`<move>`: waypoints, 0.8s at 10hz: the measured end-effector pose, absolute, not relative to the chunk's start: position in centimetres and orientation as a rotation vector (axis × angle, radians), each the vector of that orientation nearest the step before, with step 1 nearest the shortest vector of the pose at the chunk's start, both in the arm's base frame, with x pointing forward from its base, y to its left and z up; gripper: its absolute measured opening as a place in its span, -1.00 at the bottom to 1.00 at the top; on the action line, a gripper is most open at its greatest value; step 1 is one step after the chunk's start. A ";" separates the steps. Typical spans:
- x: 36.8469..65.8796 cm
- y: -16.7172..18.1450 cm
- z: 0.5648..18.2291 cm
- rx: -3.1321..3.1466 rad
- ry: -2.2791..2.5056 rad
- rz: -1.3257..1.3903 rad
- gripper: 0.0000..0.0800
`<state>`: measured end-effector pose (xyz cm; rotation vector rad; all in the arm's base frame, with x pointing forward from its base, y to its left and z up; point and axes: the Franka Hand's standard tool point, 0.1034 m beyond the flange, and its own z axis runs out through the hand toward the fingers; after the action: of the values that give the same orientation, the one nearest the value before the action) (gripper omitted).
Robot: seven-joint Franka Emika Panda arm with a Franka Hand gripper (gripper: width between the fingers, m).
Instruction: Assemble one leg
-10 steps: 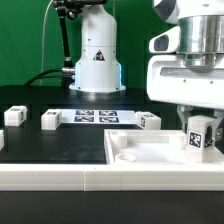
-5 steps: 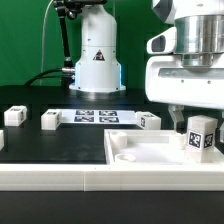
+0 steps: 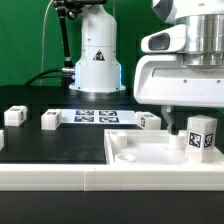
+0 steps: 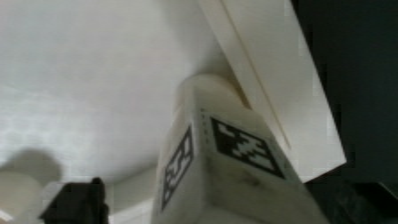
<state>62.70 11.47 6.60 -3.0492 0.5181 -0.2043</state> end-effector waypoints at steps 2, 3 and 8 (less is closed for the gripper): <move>62.6 11.8 6.6 -3.108 0.177 -0.203 0.62; 62.5 11.9 6.6 -3.128 0.003 -0.190 0.62; 62.4 12.2 6.7 -3.126 -0.534 -0.179 0.35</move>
Offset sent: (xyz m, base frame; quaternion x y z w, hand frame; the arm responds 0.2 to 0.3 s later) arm -0.0057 0.0164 0.0044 0.0045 -0.0403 -0.2510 0.9671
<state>62.36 12.21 6.72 -3.1257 -0.5339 -0.1788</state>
